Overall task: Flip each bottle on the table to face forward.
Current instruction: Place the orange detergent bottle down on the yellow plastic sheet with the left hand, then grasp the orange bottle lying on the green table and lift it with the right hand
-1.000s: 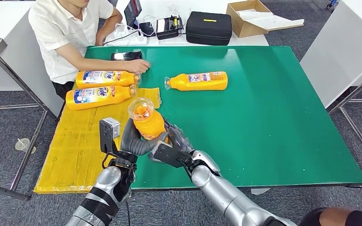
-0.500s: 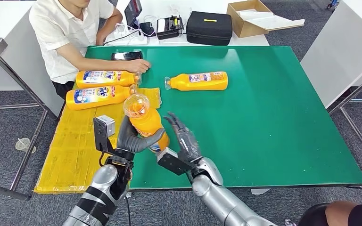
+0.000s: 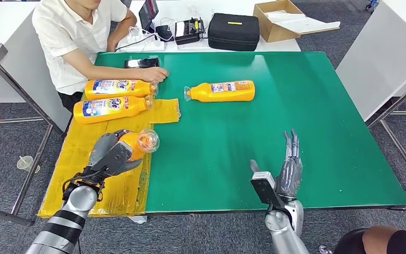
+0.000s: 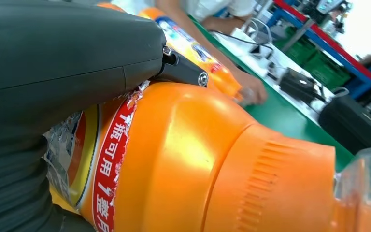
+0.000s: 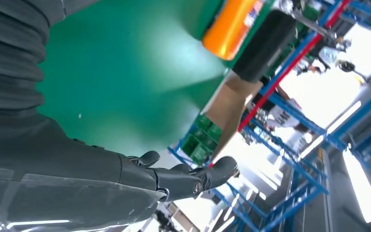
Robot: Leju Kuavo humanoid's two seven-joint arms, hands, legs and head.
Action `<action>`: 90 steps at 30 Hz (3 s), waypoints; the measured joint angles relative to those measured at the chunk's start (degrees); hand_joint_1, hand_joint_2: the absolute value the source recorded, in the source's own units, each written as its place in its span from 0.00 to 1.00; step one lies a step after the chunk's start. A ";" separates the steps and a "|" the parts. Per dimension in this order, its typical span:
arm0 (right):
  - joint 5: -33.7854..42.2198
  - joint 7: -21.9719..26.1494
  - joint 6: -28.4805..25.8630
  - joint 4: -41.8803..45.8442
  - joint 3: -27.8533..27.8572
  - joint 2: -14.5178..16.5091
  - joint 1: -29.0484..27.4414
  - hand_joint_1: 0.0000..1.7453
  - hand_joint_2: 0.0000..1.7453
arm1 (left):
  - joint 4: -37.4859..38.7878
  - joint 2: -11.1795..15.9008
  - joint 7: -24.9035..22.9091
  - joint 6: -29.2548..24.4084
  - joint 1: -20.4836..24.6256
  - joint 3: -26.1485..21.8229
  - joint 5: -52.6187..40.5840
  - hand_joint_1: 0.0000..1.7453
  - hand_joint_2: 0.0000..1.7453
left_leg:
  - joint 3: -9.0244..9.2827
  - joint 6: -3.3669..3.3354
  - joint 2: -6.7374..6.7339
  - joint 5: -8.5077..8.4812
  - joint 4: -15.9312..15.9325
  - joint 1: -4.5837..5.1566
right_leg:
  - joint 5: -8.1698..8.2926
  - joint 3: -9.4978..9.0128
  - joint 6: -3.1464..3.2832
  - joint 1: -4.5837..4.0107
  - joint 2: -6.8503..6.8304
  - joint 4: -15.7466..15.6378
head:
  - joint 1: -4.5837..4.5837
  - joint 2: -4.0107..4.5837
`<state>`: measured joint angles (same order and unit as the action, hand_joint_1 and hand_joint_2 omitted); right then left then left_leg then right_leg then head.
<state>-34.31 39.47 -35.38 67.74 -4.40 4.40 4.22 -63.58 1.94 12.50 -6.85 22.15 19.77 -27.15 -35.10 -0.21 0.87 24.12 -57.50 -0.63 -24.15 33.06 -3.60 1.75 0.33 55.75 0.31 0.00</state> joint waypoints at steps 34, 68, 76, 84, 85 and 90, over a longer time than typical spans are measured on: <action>8.02 0.42 0.60 -0.64 -5.24 0.61 3.02 0.00 1.00 | 32.58 -0.10 -5.33 13.53 20.52 13.55 -24.37 0.00 1.00 | 0.16 -0.03 0.03 -0.09 0.00 0.01 | 0.02 -0.21 0.00 0.00 -0.01 0.02 | -0.02 0.00; 14.22 0.42 0.74 -3.30 -9.34 -1.28 4.38 0.00 1.00 | 18.21 5.25 1.02 29.60 25.65 20.83 -6.47 0.00 1.00 | 0.08 -0.03 0.05 -0.10 -0.01 0.00 | 0.02 -0.16 -0.01 0.00 -0.03 0.03 | -0.01 0.00; 14.00 0.42 0.74 -3.30 -9.37 -1.63 4.14 0.00 1.00 | 10.71 7.93 1.53 25.82 23.60 22.91 -3.15 0.00 1.00 | 0.07 -0.03 0.04 -0.10 -0.01 0.01 | 0.02 -0.15 -0.01 0.00 -0.02 0.03 | -0.01 0.00; 10.71 0.09 1.37 -4.04 -8.71 -1.95 3.98 0.00 1.00 | -2.30 13.51 2.80 22.47 14.93 23.80 4.73 0.00 1.00 | 0.05 -0.01 0.03 -0.08 0.01 0.01 | 0.01 -0.10 0.00 0.00 -0.01 0.02 | -0.01 0.00; 8.74 -0.44 1.72 -4.47 -8.36 -1.95 4.13 0.00 1.00 | -3.54 13.70 3.28 21.76 13.27 23.34 5.93 0.00 1.00 | 0.05 -0.01 0.03 -0.08 0.01 0.01 | 0.00 -0.09 0.00 0.00 -0.01 0.02 | -0.01 0.00; -3.67 -8.61 5.32 -7.86 -7.55 -3.07 5.78 0.00 1.00 | -8.23 9.48 5.58 18.14 1.60 17.99 15.60 0.00 1.00 | 0.01 -0.04 0.06 -0.07 0.00 0.09 | -0.01 -0.07 0.00 0.12 -0.03 -0.02 | 0.01 0.00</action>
<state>-37.97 30.86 -30.07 59.87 -11.94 1.32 10.00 -71.81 11.41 18.08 11.29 23.75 37.76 -11.55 -35.08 -0.25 0.92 24.05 -57.50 -0.54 -24.16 32.98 -3.60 1.87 0.29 55.72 0.31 0.00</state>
